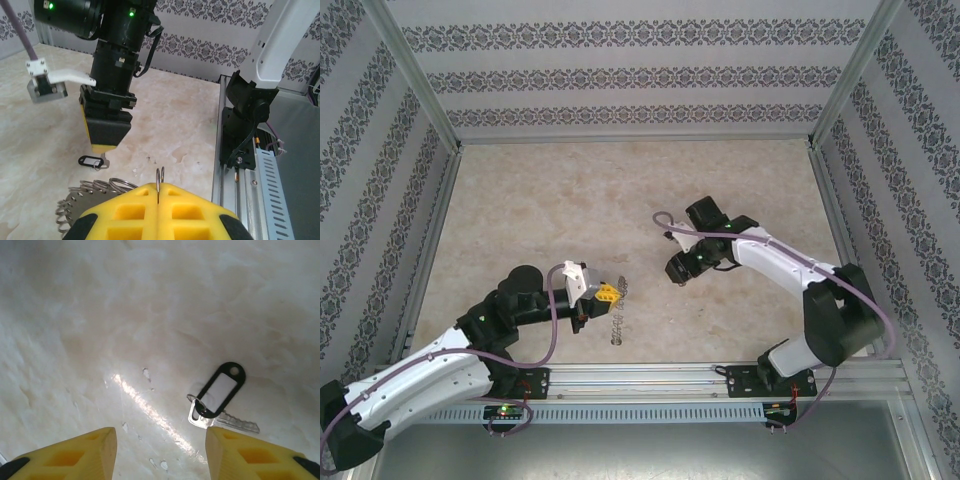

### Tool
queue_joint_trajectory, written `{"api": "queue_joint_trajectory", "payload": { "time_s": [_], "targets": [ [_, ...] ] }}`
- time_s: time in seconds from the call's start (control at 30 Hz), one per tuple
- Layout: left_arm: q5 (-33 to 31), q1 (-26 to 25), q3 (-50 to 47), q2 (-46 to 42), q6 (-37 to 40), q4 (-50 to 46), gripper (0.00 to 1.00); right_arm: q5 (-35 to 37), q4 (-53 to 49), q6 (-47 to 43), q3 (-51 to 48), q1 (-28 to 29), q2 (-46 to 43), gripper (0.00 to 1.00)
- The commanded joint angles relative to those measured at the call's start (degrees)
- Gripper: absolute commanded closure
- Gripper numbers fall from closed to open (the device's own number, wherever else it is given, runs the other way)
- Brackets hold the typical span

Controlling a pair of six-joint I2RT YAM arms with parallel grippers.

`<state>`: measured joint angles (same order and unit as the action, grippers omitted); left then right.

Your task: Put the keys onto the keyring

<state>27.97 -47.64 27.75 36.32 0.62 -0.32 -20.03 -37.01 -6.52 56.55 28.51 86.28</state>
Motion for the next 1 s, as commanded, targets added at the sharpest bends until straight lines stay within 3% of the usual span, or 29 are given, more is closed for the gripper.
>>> {"api": "queue_joint_trajectory", "payload": {
  "time_s": [0.0,0.1,0.33,0.97],
  "targets": [
    [-0.20,-0.61,-0.59,-1.33,-0.97,2.84,1.00,-0.69,-6.50,-10.06,3.40,0.21,2.20,0.52],
    [0.03,-0.61,-0.85,-1.38,-1.07,3.37,1.00,-3.47,-9.21,-15.82,5.64,-1.34,4.49,0.54],
    [0.26,-0.53,-0.44,-1.07,-0.67,3.80,1.00,-4.87,-9.09,-19.80,8.92,-2.96,9.32,0.52],
    [0.29,-0.53,-0.41,-2.61,-1.00,3.97,1.00,0.55,-11.58,-25.34,10.68,-2.15,15.58,0.61]
  ]
}}
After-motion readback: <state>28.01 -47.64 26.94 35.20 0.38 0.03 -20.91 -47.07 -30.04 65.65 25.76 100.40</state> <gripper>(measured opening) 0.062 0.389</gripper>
